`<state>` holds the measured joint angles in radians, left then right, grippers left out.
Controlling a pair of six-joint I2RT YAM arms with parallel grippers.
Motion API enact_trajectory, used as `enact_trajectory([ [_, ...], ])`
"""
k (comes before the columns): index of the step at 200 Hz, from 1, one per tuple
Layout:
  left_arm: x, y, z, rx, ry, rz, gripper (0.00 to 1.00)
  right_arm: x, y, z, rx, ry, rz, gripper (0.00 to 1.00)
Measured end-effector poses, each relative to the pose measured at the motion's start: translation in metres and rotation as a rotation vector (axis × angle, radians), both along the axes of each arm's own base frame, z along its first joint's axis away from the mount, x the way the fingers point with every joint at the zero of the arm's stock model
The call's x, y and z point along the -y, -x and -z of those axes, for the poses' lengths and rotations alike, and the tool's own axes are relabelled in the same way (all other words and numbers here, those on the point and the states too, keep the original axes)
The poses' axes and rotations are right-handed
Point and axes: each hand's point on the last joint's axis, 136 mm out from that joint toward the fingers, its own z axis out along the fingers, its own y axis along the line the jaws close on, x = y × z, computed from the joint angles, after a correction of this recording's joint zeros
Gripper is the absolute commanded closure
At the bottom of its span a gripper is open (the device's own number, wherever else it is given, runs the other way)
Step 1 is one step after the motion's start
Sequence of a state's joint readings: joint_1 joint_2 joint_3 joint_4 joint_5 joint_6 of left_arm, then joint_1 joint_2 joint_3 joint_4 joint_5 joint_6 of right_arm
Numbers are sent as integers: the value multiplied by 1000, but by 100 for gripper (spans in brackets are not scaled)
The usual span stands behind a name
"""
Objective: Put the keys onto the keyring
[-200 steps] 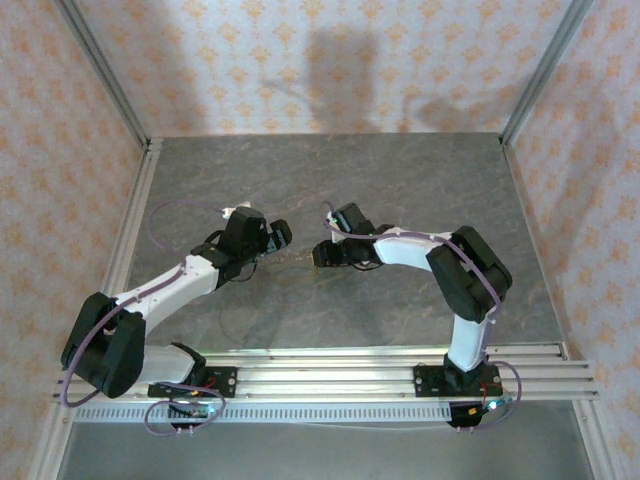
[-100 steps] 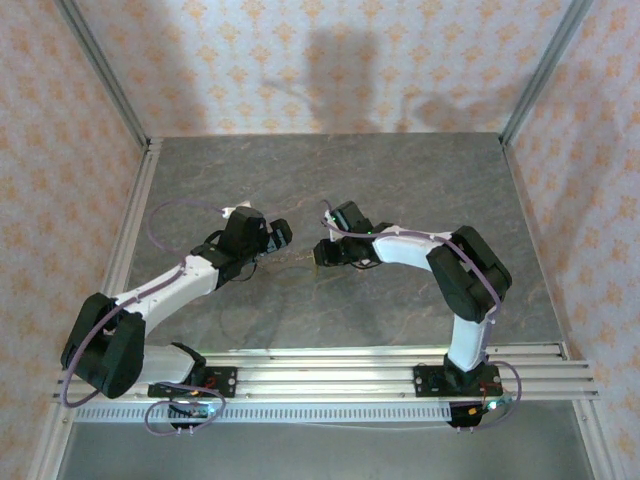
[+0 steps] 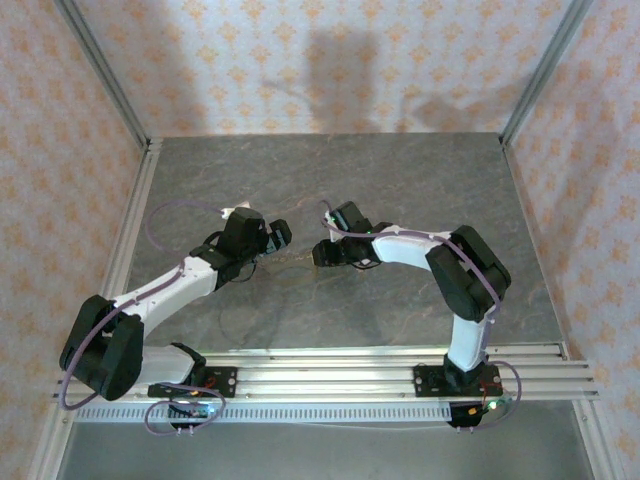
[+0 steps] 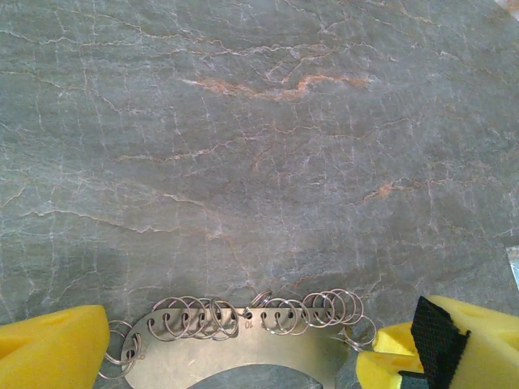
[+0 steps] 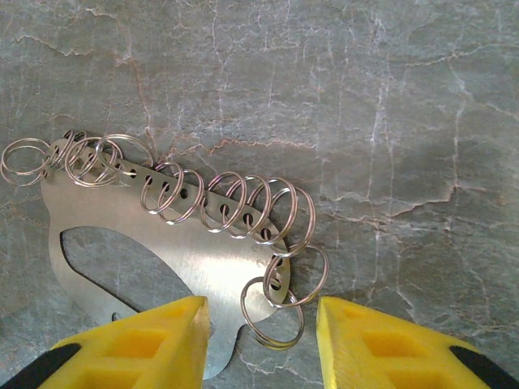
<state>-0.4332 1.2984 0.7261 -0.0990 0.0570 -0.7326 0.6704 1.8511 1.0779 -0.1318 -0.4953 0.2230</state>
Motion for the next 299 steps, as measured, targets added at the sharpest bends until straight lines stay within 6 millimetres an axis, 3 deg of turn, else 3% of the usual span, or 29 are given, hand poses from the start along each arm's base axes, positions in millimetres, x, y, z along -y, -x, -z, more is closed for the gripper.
enact_trajectory([
  [141, 1, 1, -2, 4, 8, 5, 2, 7, 6, 13, 77, 144, -47, 68],
  [299, 2, -1, -4, 14, 18, 5, 2, 0, -1, 8, 91, 135, -52, 72],
])
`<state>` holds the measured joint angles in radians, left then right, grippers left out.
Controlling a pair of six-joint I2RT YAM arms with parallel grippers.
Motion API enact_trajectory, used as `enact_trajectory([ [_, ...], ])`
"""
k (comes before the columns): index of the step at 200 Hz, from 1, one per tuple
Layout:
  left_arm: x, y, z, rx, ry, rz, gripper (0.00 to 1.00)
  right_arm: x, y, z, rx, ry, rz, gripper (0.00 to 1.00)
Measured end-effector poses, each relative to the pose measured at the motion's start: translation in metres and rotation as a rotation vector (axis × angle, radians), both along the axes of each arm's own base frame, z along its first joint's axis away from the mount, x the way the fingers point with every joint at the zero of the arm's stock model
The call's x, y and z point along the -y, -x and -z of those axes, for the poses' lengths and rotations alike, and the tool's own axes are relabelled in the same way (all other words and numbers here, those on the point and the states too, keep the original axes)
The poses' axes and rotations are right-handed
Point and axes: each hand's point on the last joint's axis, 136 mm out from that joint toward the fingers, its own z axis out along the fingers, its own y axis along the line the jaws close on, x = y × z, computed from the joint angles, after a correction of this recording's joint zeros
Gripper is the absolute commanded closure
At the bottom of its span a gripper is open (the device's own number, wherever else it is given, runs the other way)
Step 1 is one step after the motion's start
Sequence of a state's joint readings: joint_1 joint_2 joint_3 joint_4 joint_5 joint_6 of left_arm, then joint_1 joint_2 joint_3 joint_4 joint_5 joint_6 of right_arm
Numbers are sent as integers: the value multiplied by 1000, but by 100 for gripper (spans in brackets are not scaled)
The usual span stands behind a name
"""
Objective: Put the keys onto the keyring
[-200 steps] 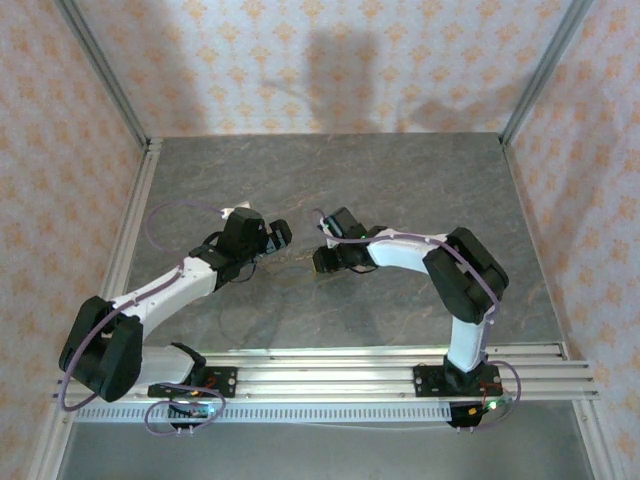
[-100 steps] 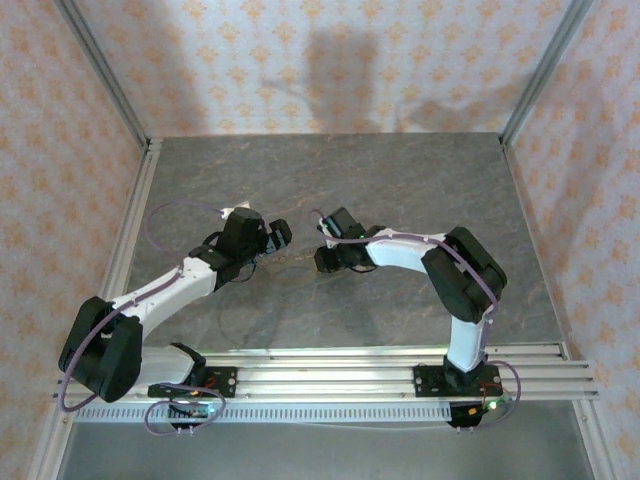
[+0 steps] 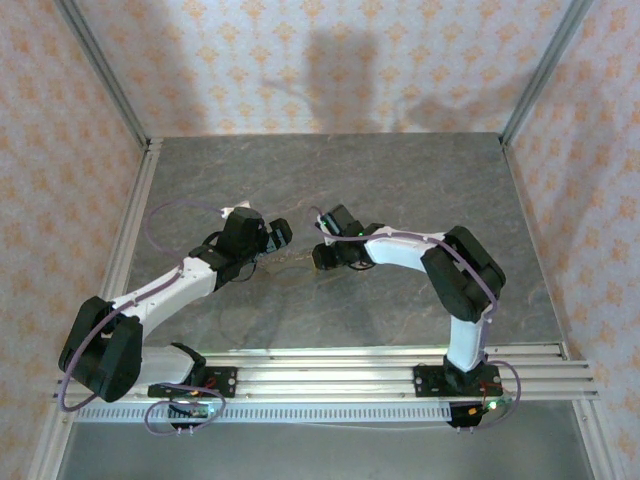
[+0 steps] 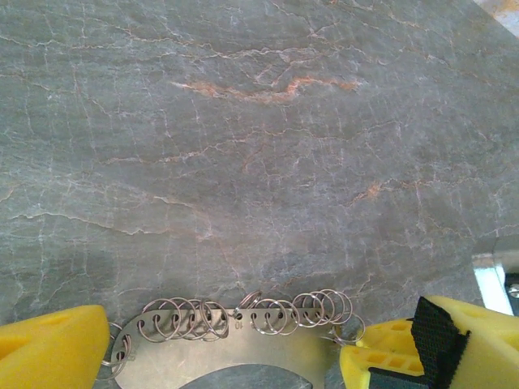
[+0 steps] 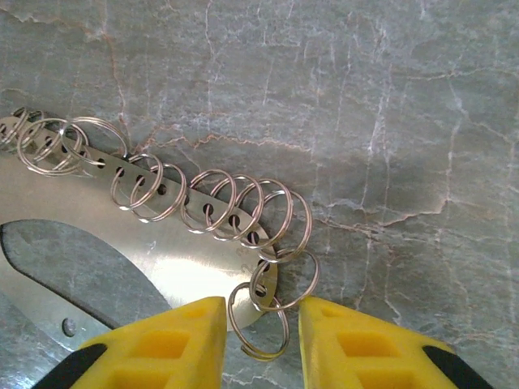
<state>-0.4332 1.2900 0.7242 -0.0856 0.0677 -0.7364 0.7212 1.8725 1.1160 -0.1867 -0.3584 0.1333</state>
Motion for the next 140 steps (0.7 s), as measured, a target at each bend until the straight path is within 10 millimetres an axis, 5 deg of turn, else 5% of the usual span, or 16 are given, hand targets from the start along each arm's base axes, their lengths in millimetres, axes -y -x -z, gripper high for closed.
enact_trajectory([
  [140, 0, 2, 3, -7, 0, 3, 2, 1, 1, 6, -8, 11, 0, 74],
])
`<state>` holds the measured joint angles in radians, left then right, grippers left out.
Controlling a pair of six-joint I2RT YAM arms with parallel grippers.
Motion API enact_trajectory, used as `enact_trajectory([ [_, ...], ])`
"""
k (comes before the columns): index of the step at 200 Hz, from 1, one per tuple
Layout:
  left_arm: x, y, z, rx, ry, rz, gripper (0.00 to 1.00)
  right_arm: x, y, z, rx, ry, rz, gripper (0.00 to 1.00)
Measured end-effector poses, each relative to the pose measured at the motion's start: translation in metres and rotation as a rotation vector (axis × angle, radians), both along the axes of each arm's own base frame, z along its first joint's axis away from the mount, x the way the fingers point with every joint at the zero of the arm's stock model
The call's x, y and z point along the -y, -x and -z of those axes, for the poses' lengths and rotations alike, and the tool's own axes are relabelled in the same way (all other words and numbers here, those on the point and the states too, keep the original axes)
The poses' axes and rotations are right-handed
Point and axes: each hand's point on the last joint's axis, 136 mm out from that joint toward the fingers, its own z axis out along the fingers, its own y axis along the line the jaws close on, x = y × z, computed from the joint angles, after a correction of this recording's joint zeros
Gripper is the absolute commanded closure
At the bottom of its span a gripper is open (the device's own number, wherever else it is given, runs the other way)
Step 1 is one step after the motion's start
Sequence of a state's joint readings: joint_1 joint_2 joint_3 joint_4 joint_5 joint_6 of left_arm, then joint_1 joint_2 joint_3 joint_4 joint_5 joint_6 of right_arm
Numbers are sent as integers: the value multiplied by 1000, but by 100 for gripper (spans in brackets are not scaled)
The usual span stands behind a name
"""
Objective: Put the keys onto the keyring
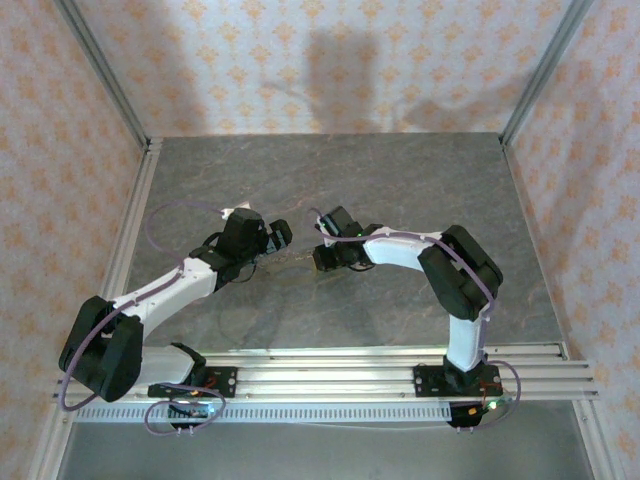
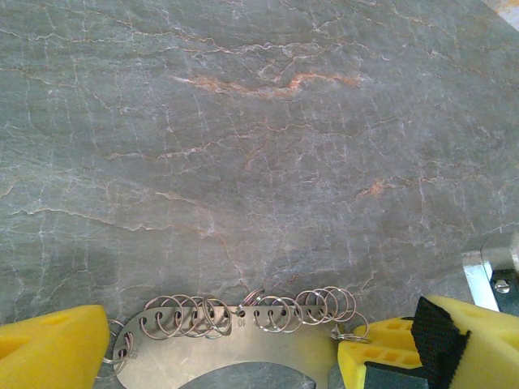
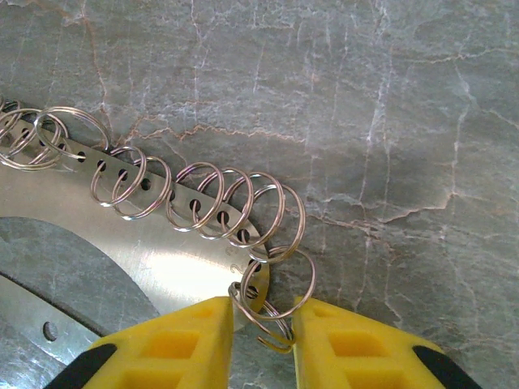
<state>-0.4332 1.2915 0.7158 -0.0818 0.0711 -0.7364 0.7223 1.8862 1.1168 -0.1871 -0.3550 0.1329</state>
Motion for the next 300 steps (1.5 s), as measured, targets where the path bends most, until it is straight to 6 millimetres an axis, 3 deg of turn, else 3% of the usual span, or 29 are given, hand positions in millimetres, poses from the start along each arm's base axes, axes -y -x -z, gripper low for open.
enact_trajectory([
  [212, 0, 1, 3, -6, -2, 0, 2, 2, -1, -3, 16, 13, 2, 74],
  [300, 1, 0, 3, -4, 7, -2, 2, 1, -3, -15, 39, -3, 4, 74],
])
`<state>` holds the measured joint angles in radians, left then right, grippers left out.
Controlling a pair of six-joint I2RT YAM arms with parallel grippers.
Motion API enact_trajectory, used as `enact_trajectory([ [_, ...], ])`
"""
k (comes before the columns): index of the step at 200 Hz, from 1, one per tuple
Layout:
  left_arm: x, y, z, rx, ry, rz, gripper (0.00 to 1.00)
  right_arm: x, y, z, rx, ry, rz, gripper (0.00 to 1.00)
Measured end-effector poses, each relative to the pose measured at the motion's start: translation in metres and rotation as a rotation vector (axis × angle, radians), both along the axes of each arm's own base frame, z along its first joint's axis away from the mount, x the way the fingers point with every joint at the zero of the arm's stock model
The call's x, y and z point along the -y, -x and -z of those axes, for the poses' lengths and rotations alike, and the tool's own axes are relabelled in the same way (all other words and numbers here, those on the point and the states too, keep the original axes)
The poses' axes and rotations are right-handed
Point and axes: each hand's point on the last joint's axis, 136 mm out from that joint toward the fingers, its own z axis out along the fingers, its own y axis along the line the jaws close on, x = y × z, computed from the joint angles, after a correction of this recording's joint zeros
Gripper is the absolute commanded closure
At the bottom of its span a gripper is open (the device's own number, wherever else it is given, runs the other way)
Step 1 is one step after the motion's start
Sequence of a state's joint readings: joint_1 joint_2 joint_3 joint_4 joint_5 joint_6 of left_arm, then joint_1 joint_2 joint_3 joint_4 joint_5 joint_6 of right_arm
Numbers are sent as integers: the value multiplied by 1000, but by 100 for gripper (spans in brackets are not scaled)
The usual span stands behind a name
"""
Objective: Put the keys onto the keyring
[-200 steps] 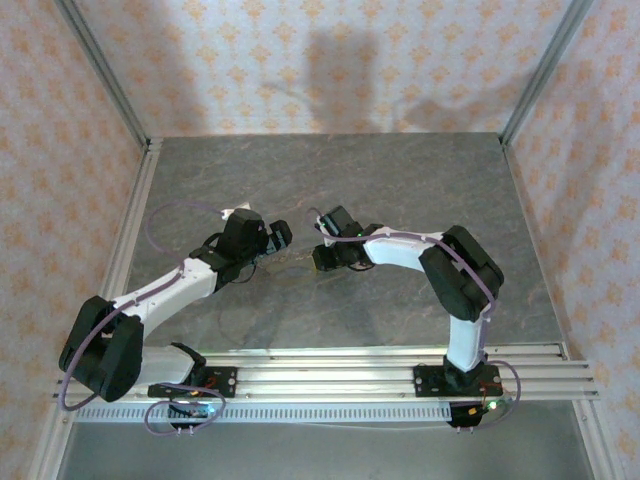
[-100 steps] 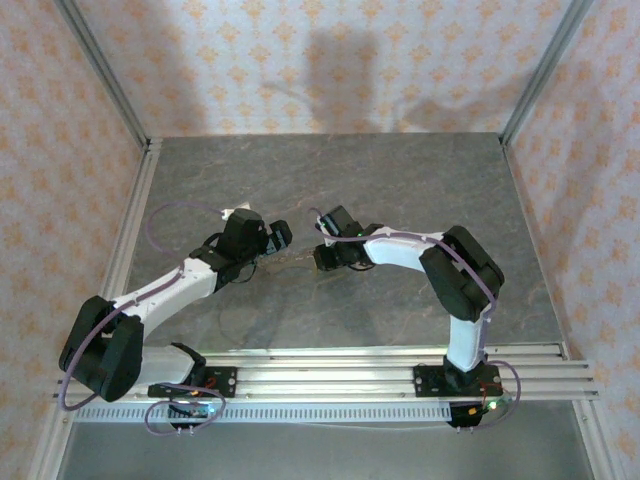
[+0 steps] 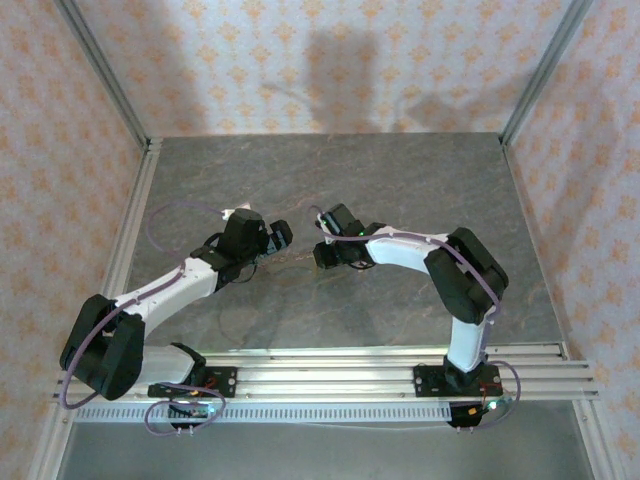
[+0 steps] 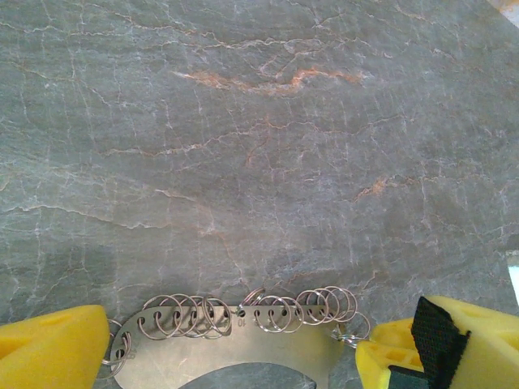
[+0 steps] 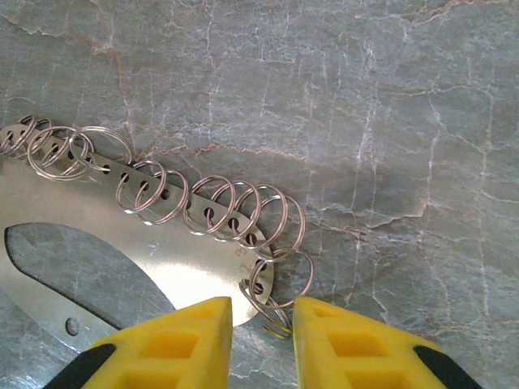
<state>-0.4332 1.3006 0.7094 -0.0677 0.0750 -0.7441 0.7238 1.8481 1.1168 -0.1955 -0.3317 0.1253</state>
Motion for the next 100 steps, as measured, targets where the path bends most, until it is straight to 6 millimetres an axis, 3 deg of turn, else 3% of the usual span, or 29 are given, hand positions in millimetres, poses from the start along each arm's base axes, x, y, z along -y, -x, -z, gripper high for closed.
enact_trajectory([
  [100, 0, -1, -1, 5, 3, 0, 2, 0, 0, 0, 0, -1, -1, 75],
])
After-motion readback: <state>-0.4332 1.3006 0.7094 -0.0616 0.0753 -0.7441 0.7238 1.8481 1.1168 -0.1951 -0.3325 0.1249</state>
